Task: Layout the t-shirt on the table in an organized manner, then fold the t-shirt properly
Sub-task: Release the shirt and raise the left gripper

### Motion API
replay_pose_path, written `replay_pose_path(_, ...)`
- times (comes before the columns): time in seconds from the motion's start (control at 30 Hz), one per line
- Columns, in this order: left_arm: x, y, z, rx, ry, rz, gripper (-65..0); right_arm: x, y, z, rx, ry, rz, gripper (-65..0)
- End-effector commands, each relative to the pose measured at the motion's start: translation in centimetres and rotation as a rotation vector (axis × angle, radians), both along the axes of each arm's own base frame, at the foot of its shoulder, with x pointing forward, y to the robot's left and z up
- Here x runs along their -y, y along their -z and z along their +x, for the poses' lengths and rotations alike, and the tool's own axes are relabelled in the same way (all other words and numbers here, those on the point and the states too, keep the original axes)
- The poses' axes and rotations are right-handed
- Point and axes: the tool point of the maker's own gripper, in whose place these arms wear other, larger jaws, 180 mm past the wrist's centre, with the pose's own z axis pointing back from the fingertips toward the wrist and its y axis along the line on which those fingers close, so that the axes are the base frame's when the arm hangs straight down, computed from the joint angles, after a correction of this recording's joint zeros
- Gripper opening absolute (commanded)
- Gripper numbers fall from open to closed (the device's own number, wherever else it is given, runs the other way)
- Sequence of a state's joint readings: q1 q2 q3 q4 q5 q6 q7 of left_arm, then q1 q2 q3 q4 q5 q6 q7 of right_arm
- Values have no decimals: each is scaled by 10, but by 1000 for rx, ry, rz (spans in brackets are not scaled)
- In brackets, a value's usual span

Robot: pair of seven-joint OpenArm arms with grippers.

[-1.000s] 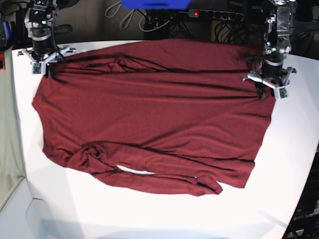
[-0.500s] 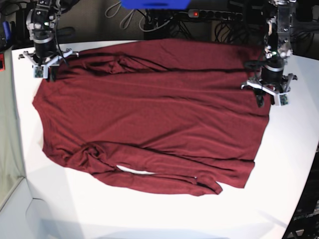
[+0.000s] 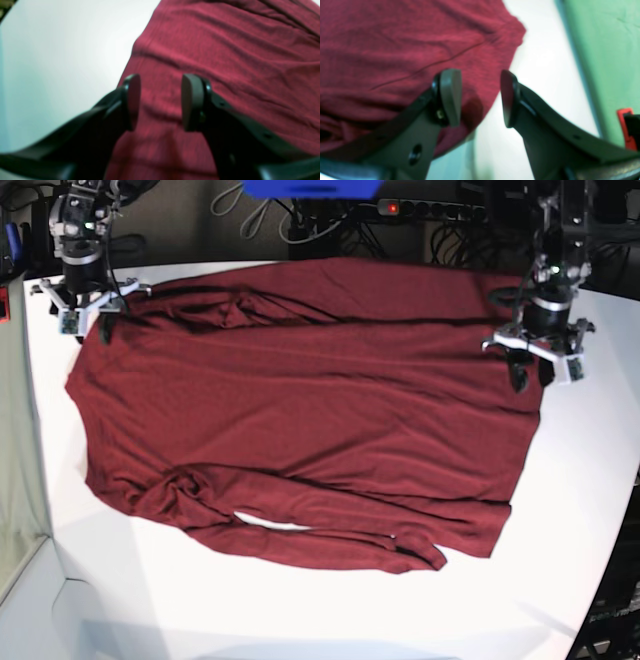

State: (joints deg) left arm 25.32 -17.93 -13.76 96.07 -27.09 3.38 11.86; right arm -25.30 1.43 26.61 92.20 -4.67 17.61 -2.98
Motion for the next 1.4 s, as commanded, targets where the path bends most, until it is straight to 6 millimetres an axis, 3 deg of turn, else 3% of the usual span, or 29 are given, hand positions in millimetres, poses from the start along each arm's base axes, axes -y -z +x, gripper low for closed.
replay_pose_path(0.0, -8, -15, -1, 42, -15, 6, -354, 4, -12, 5, 44, -6, -20, -383)
replay_pose_path(0.13, -14, -9, -38, -11, -53, -45, -236, 3, -12, 5, 41, -7, -17, -383)
replay_pose_path(0.4, -11, 12, -109, -170, -67, -76, -228, 2, -11, 5, 41, -8, -15, -383)
replay_pose_path(0.53, -15, 24, -125, -220, -78, -69, -228, -1, -12, 6, 60, 8, 24, -383)
replay_pose_path(0.67, -21, 32, -129, -237, -95, -64, -228, -2, -13, 7, 74, 18, 47, -383)
replay_pose_path(1.03, -25, 34, -101, -192, -106, -71, -228, 0, -12, 5, 70, 21, 44, -383)
replay_pose_path(1.37, -5, 60, -107, -260, -60, -104, -229, 1, -13, 5, 70, 22, 42, -383)
